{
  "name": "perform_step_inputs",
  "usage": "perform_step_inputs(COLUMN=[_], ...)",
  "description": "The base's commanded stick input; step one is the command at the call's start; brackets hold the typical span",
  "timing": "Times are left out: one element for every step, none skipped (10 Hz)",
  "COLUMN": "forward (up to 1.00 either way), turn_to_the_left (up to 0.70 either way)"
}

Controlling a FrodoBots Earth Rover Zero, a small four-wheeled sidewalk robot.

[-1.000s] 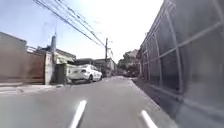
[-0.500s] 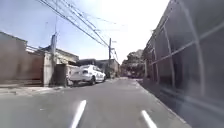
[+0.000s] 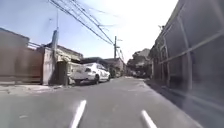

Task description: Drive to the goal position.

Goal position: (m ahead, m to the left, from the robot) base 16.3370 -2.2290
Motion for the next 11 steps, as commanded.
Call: perform_step_inputs(forward=[1.00,1.00,1.00,1.00,1.00,1.00,1.00,1.00,1.00,1.00,1.00], turn_to_the_left=[0.00,-0.01,-0.38,-0.40,-0.40,-0.40,-0.40,-0.40,-0.40,-0.40,-0.40])
